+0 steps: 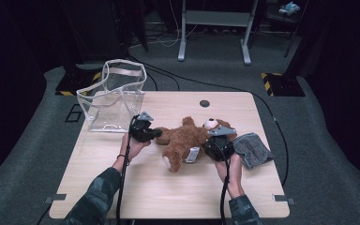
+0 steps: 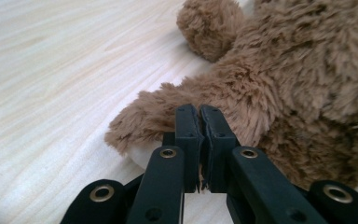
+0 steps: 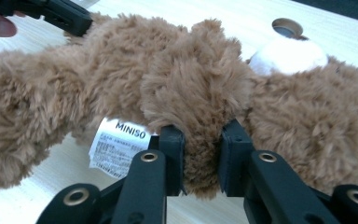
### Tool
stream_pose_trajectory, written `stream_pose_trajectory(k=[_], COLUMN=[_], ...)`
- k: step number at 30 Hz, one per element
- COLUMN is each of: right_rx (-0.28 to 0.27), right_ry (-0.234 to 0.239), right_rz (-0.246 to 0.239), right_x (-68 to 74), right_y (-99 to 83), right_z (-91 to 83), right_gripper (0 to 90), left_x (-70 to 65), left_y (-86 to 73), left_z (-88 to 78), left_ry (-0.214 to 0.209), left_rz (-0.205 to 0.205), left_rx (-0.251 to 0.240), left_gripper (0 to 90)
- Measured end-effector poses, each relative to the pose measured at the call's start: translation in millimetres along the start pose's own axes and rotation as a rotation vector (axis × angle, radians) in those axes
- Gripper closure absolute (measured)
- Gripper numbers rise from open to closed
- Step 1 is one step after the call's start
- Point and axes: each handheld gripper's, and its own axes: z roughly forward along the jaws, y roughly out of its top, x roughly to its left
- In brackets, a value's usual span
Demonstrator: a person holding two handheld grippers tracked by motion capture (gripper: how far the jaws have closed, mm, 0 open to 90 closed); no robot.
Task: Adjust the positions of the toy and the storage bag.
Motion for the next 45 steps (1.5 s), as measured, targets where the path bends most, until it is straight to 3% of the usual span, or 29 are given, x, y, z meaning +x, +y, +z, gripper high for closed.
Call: stream_pose_trajectory(k=[8, 16, 21, 24, 27, 29, 32, 35, 36, 40, 45], right_rx=[-0.018, -0.056, -0.080, -0.084, -0.066, -0.040, 0.001, 0.029, 0.032, 0.054, 0.072], right_ry=[-0.062, -0.118, -0.116, -0.101, -0.065, -0.048, -0.020, -0.022, -0.021, -0.012, 0.000], right_rz=[-0.032, -0.067, -0.084, -0.077, -0.045, -0.025, 0.012, 0.021, 0.025, 0.048, 0.075], right_x=[-10.7, -24.8, -29.6, -32.6, -36.9, -39.1, -40.5, -38.8, -39.4, -38.3, -39.4], right_y=[7.1, 15.6, 18.5, 20.2, 19.7, 15.9, 8.0, 3.8, 3.3, 4.3, 6.3], right_z=[-8.4, -11.9, -8.2, -5.8, 0.1, 6.1, 15.5, 19.8, 19.8, 17.9, 18.3], right_gripper=[78.9, 79.6, 79.6, 79.5, 79.3, 79.1, 78.5, 77.8, 77.4, 74.5, 66.4], left_x=[-15.8, -31.9, -44.6, -52.7, -59.9, -62.7, -61.1, -56.9, -55.6, -49.3, -32.3], left_y=[10.3, 16.5, 18.7, 18.5, 13.9, 6.9, -4.8, -10.4, -10.0, -0.2, 4.7], left_z=[-25.2, -50.4, -69.1, -78.7, -81.1, -76.6, -66.3, -61.1, -61.1, -66.3, -52.3], left_ry=[0.021, 0.039, 0.056, 0.061, 0.056, 0.050, 0.020, -0.015, -0.019, -0.043, -0.112], left_rz=[0.085, 0.131, 0.166, 0.175, 0.159, 0.147, 0.089, 0.040, 0.042, 0.007, -0.070], left_rx=[-0.073, -0.135, -0.147, -0.127, -0.096, -0.050, 0.007, 0.029, 0.030, 0.042, 0.144], left_gripper=[87.6, 87.8, 87.8, 87.7, 87.7, 87.6, 87.4, 86.0, 84.3, 61.9, 35.1])
